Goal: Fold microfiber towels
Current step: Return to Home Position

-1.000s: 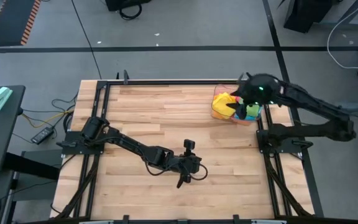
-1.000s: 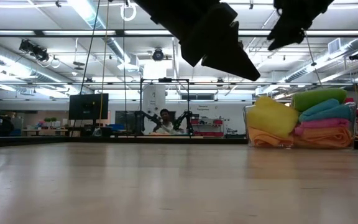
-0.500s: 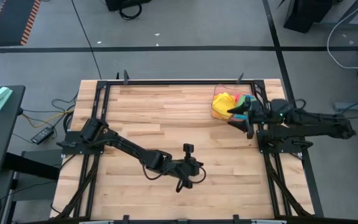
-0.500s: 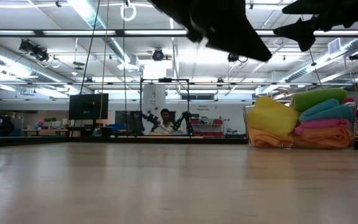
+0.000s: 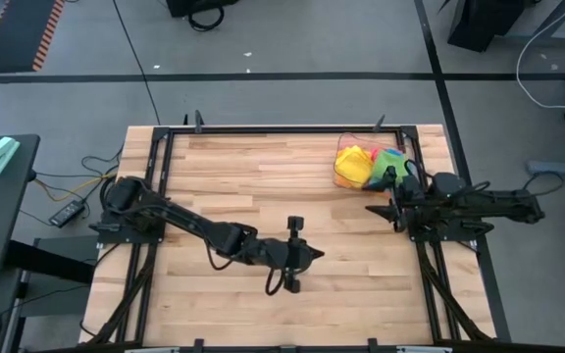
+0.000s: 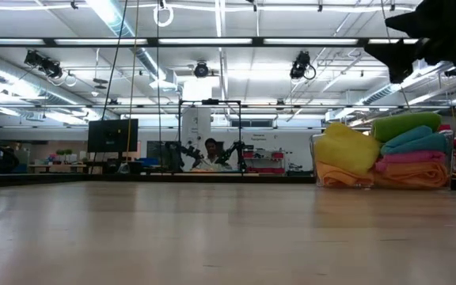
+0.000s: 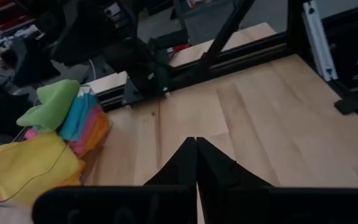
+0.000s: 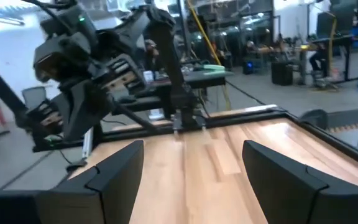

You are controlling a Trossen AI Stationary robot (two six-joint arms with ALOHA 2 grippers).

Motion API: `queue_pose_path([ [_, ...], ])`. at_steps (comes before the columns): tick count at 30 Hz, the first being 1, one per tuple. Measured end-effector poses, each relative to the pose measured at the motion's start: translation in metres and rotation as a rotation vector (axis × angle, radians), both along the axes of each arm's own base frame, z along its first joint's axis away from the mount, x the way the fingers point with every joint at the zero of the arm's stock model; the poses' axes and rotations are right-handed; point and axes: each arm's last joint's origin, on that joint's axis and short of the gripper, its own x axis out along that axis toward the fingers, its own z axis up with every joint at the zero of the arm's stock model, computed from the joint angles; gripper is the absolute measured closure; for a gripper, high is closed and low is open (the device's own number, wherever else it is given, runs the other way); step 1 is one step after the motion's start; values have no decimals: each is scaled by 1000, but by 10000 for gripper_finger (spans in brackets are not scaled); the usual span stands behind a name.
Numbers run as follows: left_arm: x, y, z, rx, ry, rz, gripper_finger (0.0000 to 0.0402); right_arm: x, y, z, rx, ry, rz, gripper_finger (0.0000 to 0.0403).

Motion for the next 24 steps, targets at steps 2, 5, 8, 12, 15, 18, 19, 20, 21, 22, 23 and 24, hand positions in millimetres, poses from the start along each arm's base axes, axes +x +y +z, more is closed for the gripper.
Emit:
queue_pose_path([
  [2,-2,1,4,0,1,-2,393,0,0,-7,0,-10,16,120],
  [5,-6,0,9,-4,-6,-6,396,1,2,-14,-6,-13,76,120],
  [8,-9,-4,13,-8,-16,-16,396,2,4,-19,-18,-22,157,120],
  [12,-12,-10,18,-13,-36,-33,387,4,6,-29,-21,-20,196,120],
  [15,-17,-12,25,-15,-55,-40,395,5,5,-35,-22,-8,193,121],
  [18,-24,-9,30,-11,-64,-36,394,5,5,-34,-23,-10,193,124],
  [19,-27,-8,32,-12,-67,-35,392,5,5,-35,-23,-6,193,126],
  [20,-31,-6,34,-15,-73,-34,390,5,5,-35,-23,-5,191,127],
  [21,-35,-4,35,-17,-79,-34,389,5,5,-35,-18,-2,183,129],
  [22,-40,-2,35,-16,-79,-32,391,5,5,-36,-3,6,172,129],
  [23,-44,0,34,-18,-82,-31,393,6,4,-36,19,11,163,129],
  [24,-49,3,33,-17,-81,-29,396,6,4,-36,43,12,159,129],
])
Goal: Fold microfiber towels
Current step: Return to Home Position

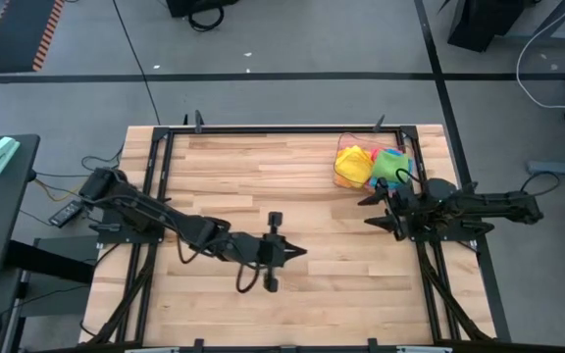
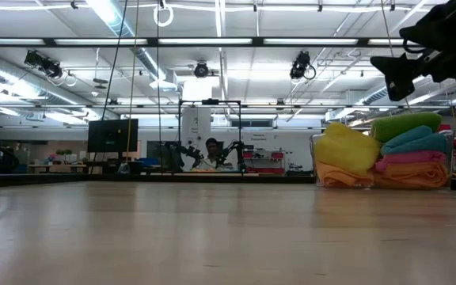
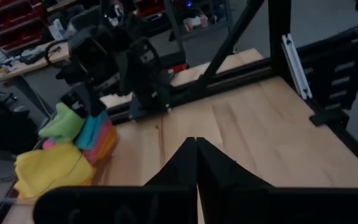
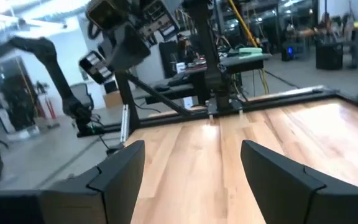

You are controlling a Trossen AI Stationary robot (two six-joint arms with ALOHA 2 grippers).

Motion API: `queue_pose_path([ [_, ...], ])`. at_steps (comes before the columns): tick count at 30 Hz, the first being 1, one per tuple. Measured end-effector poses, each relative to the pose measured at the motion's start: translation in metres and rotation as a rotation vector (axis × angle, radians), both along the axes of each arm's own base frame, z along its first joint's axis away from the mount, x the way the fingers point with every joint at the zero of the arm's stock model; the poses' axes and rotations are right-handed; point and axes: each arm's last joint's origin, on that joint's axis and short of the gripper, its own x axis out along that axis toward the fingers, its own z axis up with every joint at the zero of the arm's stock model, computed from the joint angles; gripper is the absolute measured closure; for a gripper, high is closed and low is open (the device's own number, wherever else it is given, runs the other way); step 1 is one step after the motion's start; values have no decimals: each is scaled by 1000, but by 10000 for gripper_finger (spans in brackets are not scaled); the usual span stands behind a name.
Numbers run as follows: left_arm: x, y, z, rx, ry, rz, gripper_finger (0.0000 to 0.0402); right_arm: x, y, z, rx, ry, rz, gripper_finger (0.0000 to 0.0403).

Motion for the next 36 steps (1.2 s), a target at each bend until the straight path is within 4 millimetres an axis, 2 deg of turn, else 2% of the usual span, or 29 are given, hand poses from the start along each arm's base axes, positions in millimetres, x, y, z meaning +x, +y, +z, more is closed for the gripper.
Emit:
queue_pose_path([
  [7,-40,23,4,-54,-112,21,391,0,0,0,129,22,20,130],
  [13,-74,39,7,-67,-165,27,394,0,0,0,131,23,22,130],
  [18,-103,52,3,-78,-201,33,396,0,0,0,130,23,22,130],
  [28,-169,79,-14,-140,-331,39,397,0,0,0,130,24,22,130],
  [36,-209,92,-45,-205,-426,24,396,0,0,0,130,25,22,130],
])
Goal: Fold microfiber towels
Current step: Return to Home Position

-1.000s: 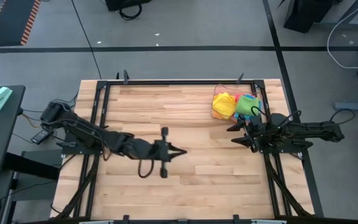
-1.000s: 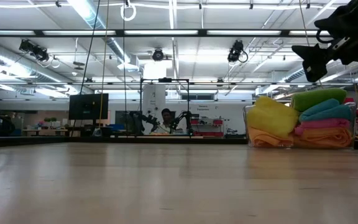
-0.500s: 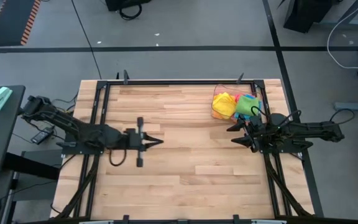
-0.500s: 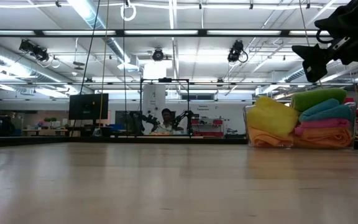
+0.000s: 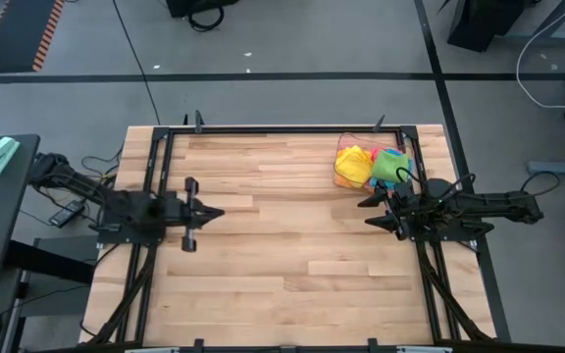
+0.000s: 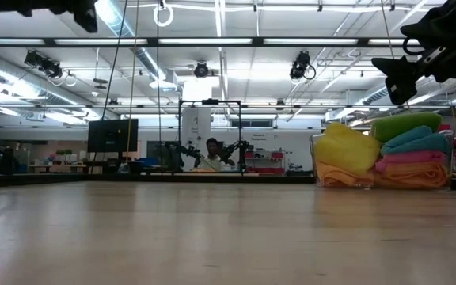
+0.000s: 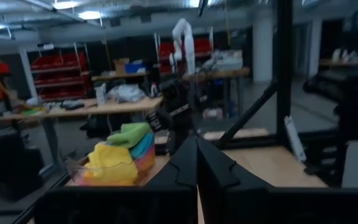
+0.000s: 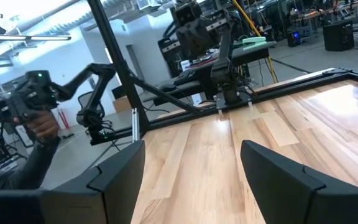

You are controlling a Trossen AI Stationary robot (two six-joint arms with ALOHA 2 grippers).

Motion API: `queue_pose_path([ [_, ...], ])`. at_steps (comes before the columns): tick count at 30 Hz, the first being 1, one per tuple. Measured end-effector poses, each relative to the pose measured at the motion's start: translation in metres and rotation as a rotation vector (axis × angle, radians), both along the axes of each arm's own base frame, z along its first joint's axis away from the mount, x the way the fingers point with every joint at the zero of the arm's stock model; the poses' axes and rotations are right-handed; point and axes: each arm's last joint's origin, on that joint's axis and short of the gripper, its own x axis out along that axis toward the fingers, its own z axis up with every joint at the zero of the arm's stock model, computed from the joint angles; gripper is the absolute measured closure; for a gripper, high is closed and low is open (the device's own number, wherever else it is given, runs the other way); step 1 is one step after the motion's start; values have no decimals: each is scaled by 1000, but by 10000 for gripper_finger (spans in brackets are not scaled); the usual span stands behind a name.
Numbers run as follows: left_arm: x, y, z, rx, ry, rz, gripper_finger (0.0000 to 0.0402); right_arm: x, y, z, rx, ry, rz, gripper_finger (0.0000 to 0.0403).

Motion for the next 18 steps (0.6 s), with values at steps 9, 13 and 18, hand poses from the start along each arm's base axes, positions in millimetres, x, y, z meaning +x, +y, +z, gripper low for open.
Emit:
queue_pose_path([
  [9,-33,5,-24,-39,-142,-62,396,0,0,0,0,1,0,130],
  [13,-46,11,-23,-20,-215,-46,392,0,0,0,0,1,0,130],
  [18,-59,20,-28,-19,-274,23,396,0,0,0,-1,1,0,130],
])
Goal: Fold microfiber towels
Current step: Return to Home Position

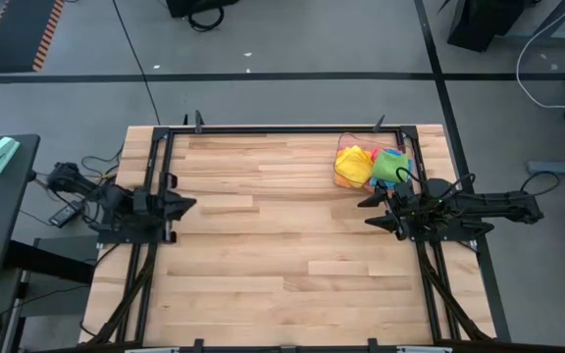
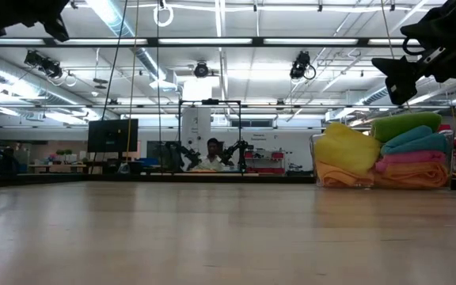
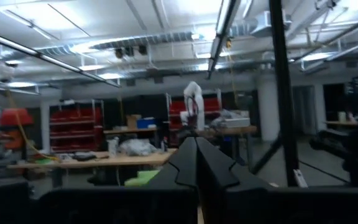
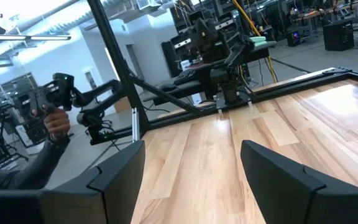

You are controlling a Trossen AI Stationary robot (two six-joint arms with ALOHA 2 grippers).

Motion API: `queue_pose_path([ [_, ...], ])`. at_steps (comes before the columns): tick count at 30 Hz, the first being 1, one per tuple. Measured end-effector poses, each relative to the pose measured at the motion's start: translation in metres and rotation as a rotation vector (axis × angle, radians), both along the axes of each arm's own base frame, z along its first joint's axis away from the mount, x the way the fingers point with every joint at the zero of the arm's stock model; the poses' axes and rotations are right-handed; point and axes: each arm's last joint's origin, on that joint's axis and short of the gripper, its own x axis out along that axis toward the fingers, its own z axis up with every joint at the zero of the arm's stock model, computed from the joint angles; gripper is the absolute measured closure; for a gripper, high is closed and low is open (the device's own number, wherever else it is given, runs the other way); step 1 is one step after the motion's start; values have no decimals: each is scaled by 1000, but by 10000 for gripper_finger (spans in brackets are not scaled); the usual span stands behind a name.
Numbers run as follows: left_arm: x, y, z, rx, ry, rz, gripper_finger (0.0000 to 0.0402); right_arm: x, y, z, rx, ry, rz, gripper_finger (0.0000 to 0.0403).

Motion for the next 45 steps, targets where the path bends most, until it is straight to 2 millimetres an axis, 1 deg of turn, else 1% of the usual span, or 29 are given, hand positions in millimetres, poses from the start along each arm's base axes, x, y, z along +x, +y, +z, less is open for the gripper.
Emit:
queue_pose_path([
  [8,-12,6,-5,-10,17,-4,392,0,0,0,0,0,0,128],
  [18,-7,5,-15,35,98,10,396,0,0,0,0,2,0,128],
  [22,-2,8,-29,71,115,80,394,0,0,0,0,2,0,128],
  [27,1,18,-32,20,133,147,397,0,0,0,0,3,0,128],
  [32,6,26,-45,-16,254,149,395,0,0,0,0,3,0,128],
  [35,7,29,-53,-29,324,123,397,0,0,0,0,3,0,128],
  [37,8,30,-55,-31,349,119,393,0,0,0,0,3,0,128],
  [42,9,32,-58,-58,384,126,361,0,0,0,0,3,0,128],
  [45,11,32,-60,3,416,140,347,0,0,0,0,3,0,128],
])
